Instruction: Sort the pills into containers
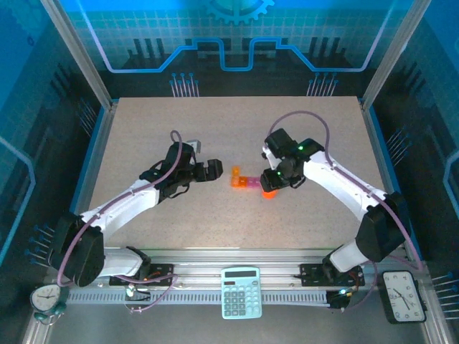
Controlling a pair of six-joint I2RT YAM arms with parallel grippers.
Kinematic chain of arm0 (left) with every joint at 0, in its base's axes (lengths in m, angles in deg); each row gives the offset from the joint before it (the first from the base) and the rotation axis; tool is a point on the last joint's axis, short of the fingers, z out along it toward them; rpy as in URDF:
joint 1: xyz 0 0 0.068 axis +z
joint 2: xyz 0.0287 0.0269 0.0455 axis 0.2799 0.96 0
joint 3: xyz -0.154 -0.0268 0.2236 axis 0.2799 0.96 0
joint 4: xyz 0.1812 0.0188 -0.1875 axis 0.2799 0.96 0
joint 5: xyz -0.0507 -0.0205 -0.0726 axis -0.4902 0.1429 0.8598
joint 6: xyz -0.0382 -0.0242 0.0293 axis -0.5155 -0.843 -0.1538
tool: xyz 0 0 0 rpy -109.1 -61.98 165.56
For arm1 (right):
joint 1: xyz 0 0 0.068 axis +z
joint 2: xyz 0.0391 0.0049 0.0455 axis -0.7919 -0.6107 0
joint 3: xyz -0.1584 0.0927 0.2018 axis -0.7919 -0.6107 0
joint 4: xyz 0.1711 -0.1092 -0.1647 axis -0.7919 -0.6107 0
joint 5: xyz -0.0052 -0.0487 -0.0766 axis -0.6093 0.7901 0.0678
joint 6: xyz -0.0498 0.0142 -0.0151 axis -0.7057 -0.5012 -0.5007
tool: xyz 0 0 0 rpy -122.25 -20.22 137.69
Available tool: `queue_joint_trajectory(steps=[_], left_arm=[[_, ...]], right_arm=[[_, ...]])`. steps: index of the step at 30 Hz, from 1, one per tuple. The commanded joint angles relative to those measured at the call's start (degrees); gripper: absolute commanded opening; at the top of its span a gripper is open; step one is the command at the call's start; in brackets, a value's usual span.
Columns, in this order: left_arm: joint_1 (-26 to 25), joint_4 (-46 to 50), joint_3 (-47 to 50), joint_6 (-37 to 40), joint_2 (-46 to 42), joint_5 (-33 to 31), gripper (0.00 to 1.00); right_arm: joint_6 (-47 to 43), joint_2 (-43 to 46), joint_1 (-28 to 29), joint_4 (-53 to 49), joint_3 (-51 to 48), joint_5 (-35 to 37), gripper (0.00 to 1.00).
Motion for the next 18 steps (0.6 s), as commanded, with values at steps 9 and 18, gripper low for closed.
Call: queue_joint_trajectory(steps=[9,18], left_arm=[[0.46,-13.35,-8.10,17.10,8.78,3.86,0.99],[1.21,-34.29,-4.65,30.77,15.32,16.11,0.99]], right_arm=[[-4.24,-9.50,-7.41,-6.88,26.48,-7.94,0.37],[-9.20,-24.64,-10.86,-15.30,48.04,-16.37,0.38]])
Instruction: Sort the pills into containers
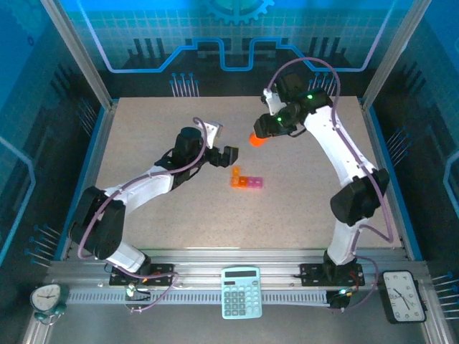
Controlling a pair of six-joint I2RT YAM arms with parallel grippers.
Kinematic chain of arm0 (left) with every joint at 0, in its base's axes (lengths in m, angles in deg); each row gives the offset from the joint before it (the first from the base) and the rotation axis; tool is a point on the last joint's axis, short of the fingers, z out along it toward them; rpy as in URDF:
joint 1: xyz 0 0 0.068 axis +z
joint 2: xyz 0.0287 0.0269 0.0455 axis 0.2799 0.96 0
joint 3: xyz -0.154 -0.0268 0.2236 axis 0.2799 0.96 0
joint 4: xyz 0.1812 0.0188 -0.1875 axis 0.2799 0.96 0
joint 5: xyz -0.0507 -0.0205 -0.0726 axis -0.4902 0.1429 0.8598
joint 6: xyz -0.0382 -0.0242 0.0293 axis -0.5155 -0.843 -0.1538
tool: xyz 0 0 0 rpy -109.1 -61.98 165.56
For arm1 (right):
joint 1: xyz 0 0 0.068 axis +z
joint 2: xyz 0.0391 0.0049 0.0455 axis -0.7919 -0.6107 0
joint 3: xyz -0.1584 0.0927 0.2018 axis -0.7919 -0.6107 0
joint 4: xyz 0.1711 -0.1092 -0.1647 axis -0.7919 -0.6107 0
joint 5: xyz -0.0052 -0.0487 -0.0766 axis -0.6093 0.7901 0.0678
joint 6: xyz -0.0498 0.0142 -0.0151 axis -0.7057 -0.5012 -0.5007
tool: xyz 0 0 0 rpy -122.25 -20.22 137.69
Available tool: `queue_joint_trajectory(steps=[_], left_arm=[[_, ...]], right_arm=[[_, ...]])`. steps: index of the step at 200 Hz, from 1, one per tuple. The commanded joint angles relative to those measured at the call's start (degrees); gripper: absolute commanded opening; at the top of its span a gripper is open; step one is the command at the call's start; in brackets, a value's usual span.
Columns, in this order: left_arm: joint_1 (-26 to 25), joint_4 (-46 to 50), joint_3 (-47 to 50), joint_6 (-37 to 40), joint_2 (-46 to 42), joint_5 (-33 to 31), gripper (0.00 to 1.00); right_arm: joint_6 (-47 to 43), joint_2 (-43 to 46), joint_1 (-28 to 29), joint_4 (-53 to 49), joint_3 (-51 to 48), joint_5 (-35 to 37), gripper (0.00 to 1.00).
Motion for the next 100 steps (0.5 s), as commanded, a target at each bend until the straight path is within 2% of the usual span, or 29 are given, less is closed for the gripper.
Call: queue_joint_trajectory(steps=[1,39,100], left_arm=[[1.00,-11.86,1.97,9.02,2.35,9.67,0.99],[1.31,-21.04,4.47,12.71,4.42,17.10,0.99],[1.38,-27.16,5.61,11.75,6.67,22.09,0.99]], right_arm=[[-3.37,-4.54,-1.40,-6.35,7.16,-7.13,0.38],[-5.50,-8.48,-2.20,-8.68,10.81,-13.76,0.38],[-5.78,-9.50,-1.27,-9.17,9.65,-21.50,0.39]])
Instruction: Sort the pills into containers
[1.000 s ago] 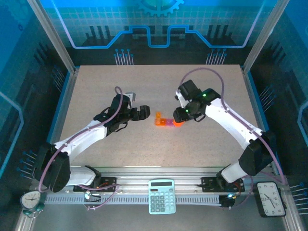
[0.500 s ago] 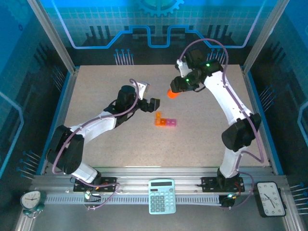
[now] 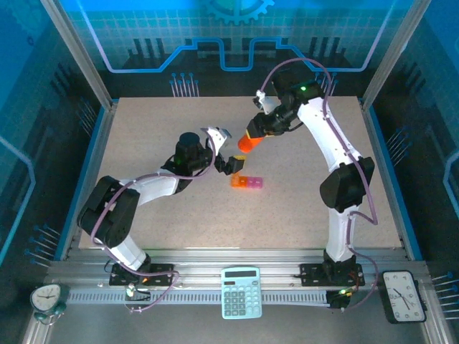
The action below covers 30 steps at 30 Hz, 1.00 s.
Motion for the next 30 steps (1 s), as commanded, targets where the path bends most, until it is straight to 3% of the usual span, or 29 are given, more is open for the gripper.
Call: queue_joint_trajectory(steps=[1,9,21,30], left_arm=[[0.64,-5.76,1.08,1.23,0.79,4.39,0.99],[0.62,-5.99,0.72,1.11,0.97,5.53,0.97],[0.69,-5.00,-0.07,0.38,1.06,7.29,0.77],[1.07,-6.69,0.23,-1.32,1.15,7.83,0.69]], right_arm=[[-0.91,-0.61,0.58,-1.72,1.07,-5.87,0.39],[-0.52,-0.65,2.44,-1.83,1.24,-8.57,0.39],[-0.01,0.13,3.07,-1.74,0.73,-9.84,0.39],[0.19,1.06,3.50,-1.31,-1.12,-9.90,0.39]])
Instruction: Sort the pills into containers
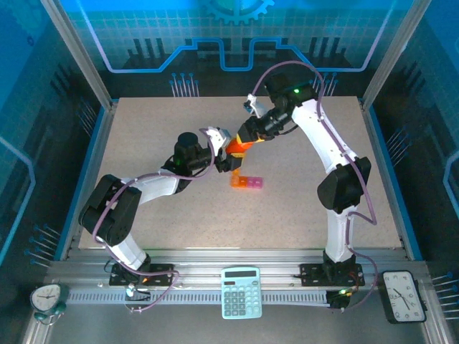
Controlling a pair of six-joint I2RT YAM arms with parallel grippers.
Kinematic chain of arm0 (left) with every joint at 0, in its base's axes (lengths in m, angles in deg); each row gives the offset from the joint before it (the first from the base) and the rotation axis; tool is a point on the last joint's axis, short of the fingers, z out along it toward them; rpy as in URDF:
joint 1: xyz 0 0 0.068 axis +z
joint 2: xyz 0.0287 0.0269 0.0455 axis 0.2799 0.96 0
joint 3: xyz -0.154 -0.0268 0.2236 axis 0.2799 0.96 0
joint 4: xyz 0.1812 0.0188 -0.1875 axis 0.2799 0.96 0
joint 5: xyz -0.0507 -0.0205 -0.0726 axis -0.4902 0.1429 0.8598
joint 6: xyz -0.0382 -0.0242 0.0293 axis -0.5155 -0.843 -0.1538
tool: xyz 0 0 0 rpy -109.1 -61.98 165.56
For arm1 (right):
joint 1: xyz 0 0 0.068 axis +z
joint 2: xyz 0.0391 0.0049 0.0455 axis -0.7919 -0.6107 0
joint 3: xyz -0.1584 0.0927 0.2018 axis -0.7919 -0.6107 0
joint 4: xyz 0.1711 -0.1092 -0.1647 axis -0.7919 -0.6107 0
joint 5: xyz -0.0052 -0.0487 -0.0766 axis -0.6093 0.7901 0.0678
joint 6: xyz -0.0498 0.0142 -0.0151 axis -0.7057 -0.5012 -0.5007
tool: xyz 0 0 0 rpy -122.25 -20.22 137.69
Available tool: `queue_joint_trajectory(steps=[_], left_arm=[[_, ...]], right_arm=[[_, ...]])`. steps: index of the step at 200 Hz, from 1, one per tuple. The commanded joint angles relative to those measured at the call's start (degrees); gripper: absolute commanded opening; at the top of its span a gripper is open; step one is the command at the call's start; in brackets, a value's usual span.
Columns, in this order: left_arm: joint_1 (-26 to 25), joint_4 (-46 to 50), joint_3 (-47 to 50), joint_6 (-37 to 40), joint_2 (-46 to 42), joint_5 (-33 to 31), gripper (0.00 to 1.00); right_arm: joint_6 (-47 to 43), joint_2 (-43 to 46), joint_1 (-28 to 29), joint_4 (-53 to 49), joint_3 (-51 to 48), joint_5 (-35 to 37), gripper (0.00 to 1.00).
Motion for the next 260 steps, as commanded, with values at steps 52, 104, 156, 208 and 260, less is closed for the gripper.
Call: queue_joint_trajectory(steps=[52,104,156,208,260], left_arm=[[0.61,-2.02,-0.64,-1.94,1.03,4.06,0.69],[0.57,-1.46,-0.47,-2.48,1.37,4.88,0.68],[0.58,0.73,-1.32,-2.74,1.33,6.45,0.52],[0.56,1.29,-1.74,-5.81,0.65,5.61,0.37],[0.64,1.02,-1.55,-7.75,-1.12,3.31,0.35]], right_arm=[[0.51,1.42,1.25,-0.61,-0.75,-2.12,0.38],[0.59,1.70,1.54,-0.69,-0.83,-2.09,0.38],[0.81,2.05,1.53,-0.36,-1.24,-2.09,0.39],[1.77,2.68,1.27,0.58,-1.98,-1.82,0.55],[7.02,12.65,-3.80,9.95,-12.14,-4.44,0.82]])
